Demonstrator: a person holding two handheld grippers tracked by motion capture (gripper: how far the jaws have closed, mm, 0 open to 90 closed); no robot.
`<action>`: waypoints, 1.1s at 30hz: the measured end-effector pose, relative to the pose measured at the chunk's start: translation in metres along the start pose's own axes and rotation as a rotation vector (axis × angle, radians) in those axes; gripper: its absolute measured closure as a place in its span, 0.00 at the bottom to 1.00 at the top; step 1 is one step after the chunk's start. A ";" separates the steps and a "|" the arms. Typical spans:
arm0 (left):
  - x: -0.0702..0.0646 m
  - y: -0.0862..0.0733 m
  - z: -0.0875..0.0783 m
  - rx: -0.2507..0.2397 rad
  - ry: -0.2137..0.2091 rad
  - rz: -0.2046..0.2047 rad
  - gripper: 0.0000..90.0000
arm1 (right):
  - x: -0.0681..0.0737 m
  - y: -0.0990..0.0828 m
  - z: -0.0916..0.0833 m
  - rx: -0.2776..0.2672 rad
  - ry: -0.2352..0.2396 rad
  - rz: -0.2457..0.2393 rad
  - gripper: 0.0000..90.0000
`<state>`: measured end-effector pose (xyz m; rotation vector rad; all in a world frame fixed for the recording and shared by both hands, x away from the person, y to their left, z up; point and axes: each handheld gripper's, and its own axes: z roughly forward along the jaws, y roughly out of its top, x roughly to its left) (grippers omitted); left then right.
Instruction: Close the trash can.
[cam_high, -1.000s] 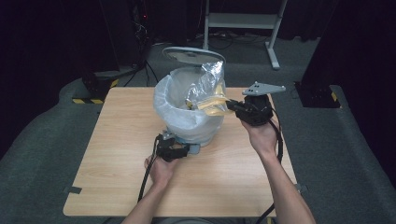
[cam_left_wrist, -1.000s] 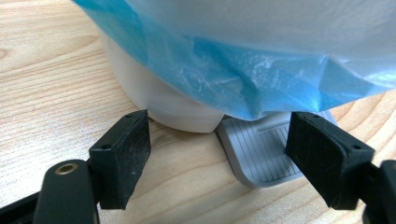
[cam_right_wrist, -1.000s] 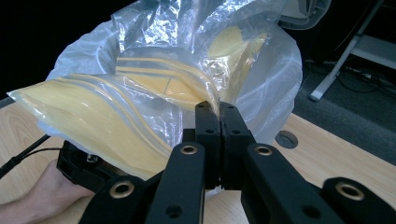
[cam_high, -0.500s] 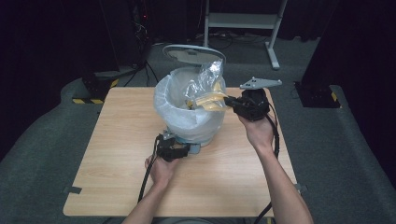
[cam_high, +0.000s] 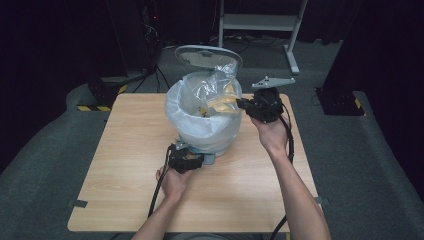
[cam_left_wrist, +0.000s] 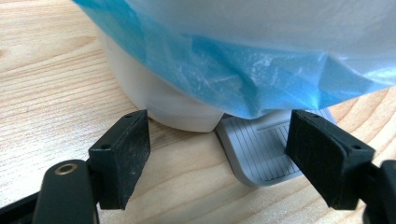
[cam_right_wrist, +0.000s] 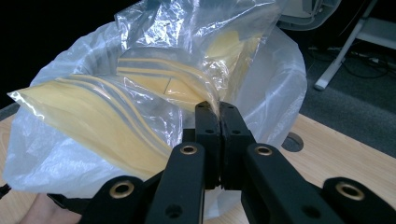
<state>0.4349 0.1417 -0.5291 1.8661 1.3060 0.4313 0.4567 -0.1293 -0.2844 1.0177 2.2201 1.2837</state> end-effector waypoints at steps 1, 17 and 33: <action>0.000 0.000 0.000 0.000 0.000 0.000 0.24 | 0.000 0.000 0.001 0.002 0.001 0.002 0.98; -0.001 0.000 0.001 0.001 -0.004 -0.005 0.24 | 0.003 0.010 0.021 0.035 -0.002 -0.003 0.98; -0.001 0.000 0.001 0.002 -0.005 -0.001 0.25 | 0.001 0.015 0.038 0.067 -0.005 0.013 0.98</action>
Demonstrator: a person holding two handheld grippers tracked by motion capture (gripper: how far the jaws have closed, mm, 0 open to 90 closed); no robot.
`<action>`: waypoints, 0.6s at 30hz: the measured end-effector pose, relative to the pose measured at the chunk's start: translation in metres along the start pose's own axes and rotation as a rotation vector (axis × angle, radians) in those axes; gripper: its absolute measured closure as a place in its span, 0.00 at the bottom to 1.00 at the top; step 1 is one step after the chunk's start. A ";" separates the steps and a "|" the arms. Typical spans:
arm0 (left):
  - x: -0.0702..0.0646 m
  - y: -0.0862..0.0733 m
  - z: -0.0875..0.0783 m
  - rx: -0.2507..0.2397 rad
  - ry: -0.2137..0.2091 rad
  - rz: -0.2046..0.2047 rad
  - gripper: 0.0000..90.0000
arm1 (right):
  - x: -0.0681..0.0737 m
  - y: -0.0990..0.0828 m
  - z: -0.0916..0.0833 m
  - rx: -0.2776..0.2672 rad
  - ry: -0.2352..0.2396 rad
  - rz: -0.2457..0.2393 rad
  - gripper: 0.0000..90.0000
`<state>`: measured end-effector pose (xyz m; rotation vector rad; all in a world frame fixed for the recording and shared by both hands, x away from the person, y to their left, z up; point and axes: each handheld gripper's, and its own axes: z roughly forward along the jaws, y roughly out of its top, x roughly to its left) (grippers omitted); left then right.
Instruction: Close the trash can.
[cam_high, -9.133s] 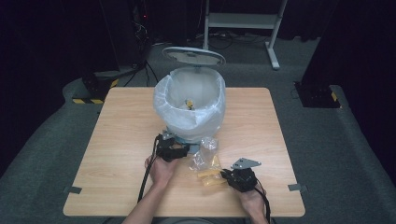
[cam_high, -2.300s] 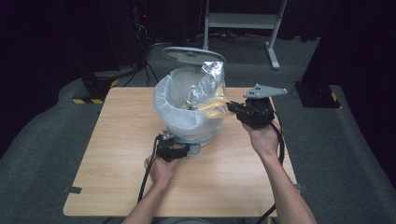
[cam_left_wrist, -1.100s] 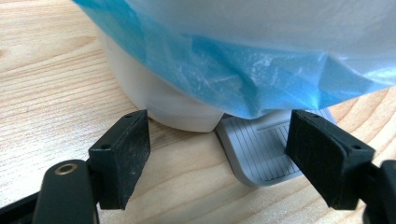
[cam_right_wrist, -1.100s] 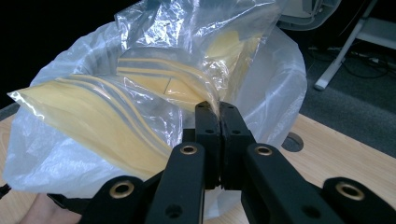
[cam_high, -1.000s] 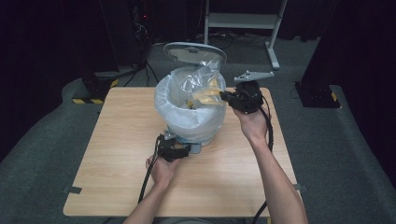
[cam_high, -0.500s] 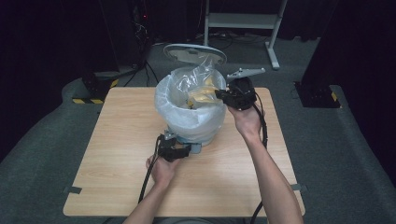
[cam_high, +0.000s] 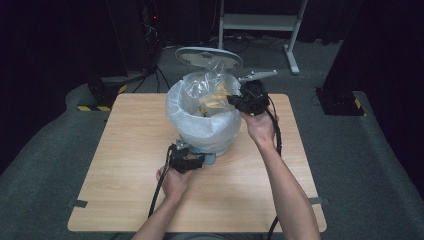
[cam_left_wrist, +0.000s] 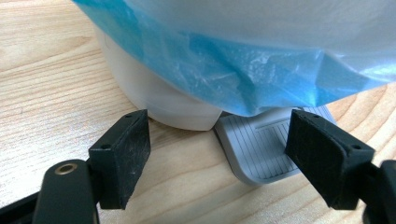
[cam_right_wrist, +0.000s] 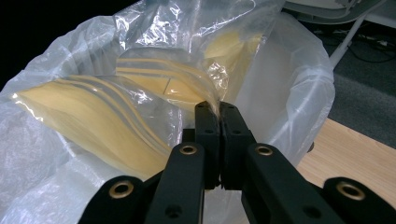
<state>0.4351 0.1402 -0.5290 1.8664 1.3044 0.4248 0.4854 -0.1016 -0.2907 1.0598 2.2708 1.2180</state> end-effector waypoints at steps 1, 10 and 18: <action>0.000 0.000 0.000 0.000 0.000 0.000 0.25 | 0.000 0.000 0.001 0.001 -0.001 0.001 0.98; 0.000 0.000 0.000 0.003 -0.001 0.000 0.25 | 0.000 0.005 0.011 0.025 -0.009 0.007 0.98; 0.000 0.000 0.000 0.003 -0.001 0.000 0.25 | -0.002 0.005 0.017 0.044 -0.012 0.009 0.97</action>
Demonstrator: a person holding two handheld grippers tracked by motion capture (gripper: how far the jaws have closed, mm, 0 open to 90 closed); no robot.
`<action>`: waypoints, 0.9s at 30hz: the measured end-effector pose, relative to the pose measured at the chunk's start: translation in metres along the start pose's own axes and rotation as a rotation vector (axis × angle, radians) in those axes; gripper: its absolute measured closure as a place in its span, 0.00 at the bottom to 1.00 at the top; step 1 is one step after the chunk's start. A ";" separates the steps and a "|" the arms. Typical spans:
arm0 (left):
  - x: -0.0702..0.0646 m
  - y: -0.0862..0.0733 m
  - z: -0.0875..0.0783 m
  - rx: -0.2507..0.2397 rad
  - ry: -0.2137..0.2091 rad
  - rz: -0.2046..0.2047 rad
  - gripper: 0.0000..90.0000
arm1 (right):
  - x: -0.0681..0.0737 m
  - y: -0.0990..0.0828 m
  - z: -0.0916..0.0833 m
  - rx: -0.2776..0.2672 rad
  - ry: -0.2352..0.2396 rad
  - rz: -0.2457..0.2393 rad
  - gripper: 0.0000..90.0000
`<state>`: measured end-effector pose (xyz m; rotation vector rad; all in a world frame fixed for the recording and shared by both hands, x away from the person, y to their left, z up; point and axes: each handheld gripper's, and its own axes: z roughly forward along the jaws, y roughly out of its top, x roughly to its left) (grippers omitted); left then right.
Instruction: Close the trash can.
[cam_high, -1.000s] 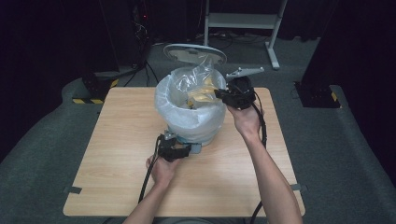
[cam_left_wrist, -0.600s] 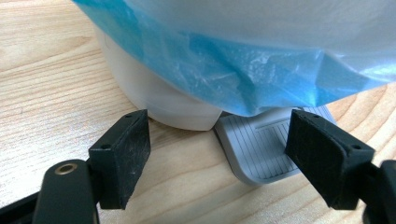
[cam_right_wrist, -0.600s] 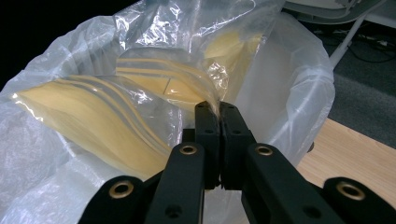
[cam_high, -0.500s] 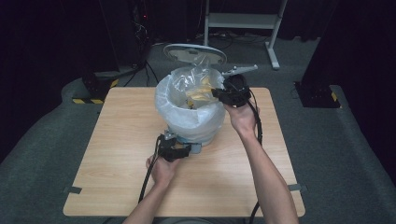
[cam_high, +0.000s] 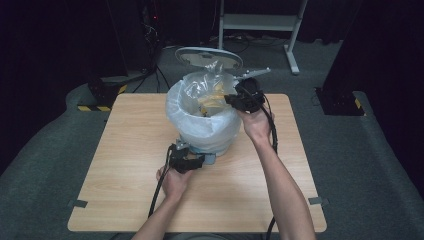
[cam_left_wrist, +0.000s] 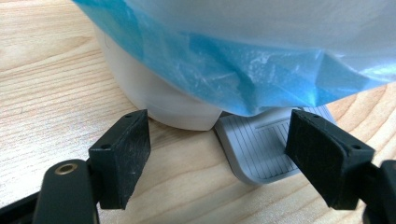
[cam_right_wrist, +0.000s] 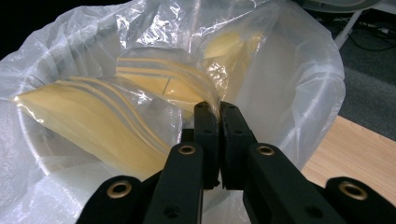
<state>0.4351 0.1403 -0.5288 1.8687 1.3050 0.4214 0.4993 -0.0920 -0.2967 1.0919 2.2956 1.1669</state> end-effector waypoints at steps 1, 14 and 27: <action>0.000 0.000 0.000 0.000 0.000 0.001 0.25 | 0.000 0.000 0.001 0.002 -0.003 0.000 0.97; 0.000 0.000 0.000 0.000 -0.001 -0.001 0.25 | 0.000 0.001 0.005 0.005 -0.016 0.005 0.87; 0.000 0.000 0.000 0.000 -0.002 -0.001 0.25 | -0.003 0.000 0.000 -0.003 -0.012 0.018 0.75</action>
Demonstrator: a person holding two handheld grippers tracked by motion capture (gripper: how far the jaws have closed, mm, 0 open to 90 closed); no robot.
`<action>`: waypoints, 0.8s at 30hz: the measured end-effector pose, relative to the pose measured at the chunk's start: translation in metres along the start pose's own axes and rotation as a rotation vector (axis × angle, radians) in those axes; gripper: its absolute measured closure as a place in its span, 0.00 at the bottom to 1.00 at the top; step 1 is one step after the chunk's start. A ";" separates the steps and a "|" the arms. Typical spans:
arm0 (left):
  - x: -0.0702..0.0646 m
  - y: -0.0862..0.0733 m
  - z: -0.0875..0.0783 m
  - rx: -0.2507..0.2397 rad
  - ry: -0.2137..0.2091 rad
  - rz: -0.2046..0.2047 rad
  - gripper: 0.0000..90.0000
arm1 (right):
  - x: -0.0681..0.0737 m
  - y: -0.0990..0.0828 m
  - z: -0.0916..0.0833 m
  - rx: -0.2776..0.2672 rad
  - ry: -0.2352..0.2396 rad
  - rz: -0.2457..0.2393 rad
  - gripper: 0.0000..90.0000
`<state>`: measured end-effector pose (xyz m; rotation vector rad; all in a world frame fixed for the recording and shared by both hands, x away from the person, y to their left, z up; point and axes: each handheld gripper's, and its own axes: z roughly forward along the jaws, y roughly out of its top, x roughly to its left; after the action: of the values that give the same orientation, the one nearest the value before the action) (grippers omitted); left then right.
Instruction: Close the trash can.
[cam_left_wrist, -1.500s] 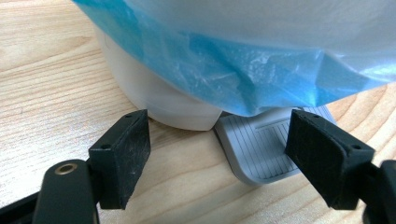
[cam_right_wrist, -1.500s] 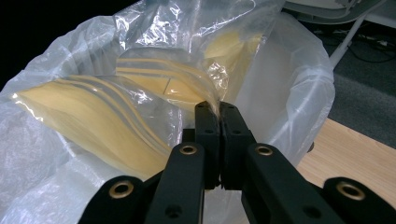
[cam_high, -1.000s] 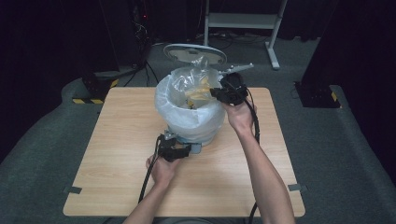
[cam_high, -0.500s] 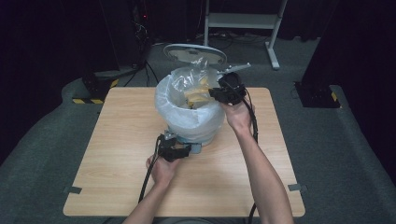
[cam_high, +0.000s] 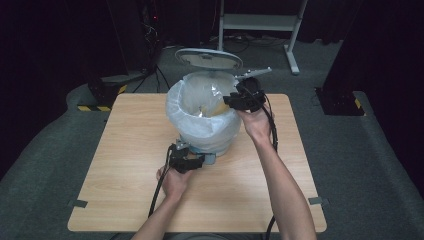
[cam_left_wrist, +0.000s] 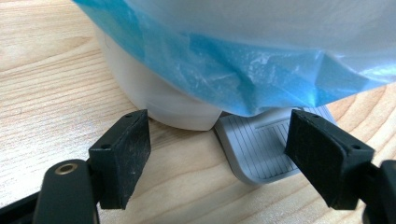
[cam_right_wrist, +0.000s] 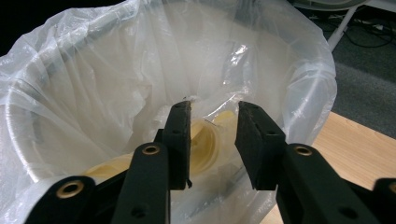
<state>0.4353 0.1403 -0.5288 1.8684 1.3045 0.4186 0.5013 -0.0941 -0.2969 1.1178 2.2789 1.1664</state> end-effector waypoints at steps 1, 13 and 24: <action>0.000 0.000 0.000 0.000 0.000 0.000 0.25 | 0.000 0.000 0.000 -0.003 0.003 -0.004 0.78; 0.000 0.000 0.000 -0.001 0.000 0.000 0.25 | 0.003 -0.002 -0.005 -0.018 0.042 -0.024 0.98; 0.000 0.000 0.000 -0.004 0.001 0.001 0.25 | -0.001 -0.006 -0.010 -0.036 0.038 0.001 0.82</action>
<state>0.4355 0.1404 -0.5290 1.8660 1.3029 0.4224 0.4932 -0.1020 -0.2962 1.0926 2.2761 1.2344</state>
